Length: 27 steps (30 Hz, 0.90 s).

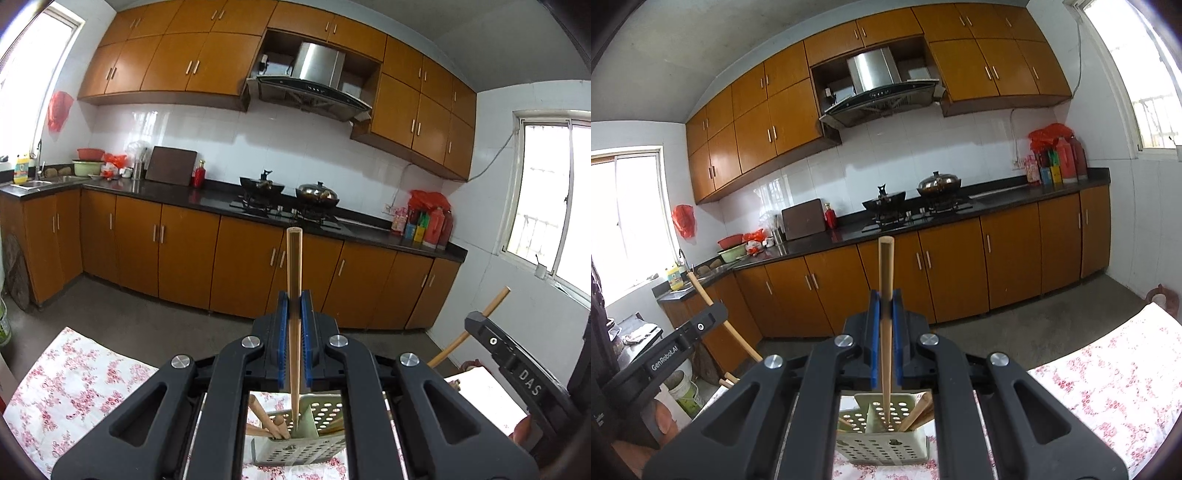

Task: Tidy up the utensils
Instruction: 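Carry both chopsticks over the green holder and lower them into it, then open both tools to release the chopsticks into the holder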

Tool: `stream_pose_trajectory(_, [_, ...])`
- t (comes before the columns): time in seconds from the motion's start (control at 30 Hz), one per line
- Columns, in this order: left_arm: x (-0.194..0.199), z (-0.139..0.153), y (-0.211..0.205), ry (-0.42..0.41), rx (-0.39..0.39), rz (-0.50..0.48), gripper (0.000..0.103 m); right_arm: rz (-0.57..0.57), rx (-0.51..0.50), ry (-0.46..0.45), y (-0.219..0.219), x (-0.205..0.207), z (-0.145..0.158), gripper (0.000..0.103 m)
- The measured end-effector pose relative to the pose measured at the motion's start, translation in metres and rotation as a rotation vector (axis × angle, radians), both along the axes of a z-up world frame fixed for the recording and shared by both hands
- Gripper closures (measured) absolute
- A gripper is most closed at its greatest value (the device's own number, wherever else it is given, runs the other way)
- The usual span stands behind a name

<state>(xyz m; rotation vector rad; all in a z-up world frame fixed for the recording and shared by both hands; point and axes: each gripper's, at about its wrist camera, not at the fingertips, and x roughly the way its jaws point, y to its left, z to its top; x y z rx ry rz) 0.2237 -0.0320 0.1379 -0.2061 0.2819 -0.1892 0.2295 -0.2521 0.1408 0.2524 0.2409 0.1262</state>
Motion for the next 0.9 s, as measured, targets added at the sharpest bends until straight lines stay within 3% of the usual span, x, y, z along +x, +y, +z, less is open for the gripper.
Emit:
stream_pose_trajectory(0.13, [0.001, -0.003, -0.001, 0.023, 0.002, -0.032, 0.096, 0.012, -0.01, 0.011, 0.004, 0.003, -0.005, 0.093])
stream_pose_trajectory(0.23, [0.001, -0.002, -0.003, 0.025, 0.004, -0.031, 0.095, 0.001, -0.004, 0.011, 0.001, 0.001, -0.004, 0.082])
stream_pose_trajectory(0.33, [-0.002, 0.0, 0.001, 0.023, 0.003, -0.013, 0.082, -0.017, 0.005, 0.006, -0.006, -0.003, -0.002, 0.079])
stream_pose_trajectory(0.37, [-0.003, 0.002, 0.003, 0.021, 0.002, -0.002, 0.073, -0.021, 0.007, 0.004, -0.008, -0.004, -0.001, 0.079])
stream_pose_trajectory(0.53, [-0.013, 0.012, 0.021, 0.007, -0.017, 0.043, 0.068, -0.052, 0.001, -0.017, -0.017, -0.017, 0.008, 0.069])
stream_pose_trajectory(0.63, [-0.023, 0.017, 0.029, -0.005, -0.009, 0.055, 0.062, -0.066, -0.024, -0.035, -0.019, -0.029, 0.014, 0.057])
stream_pose_trajectory(0.73, [-0.038, 0.021, 0.035, -0.028, 0.018, 0.065, 0.04, -0.087, -0.069, -0.061, -0.018, -0.048, 0.018, 0.033])
stream_pose_trajectory(0.8, [-0.051, 0.022, 0.037, -0.045, 0.047, 0.077, 0.021, -0.106, -0.094, -0.075, -0.016, -0.061, 0.018, 0.007])
stream_pose_trajectory(0.9, [-0.067, 0.021, 0.038, -0.064, 0.091, 0.082, 0.006, -0.14, -0.151, -0.099, -0.01, -0.085, 0.018, 0.004])
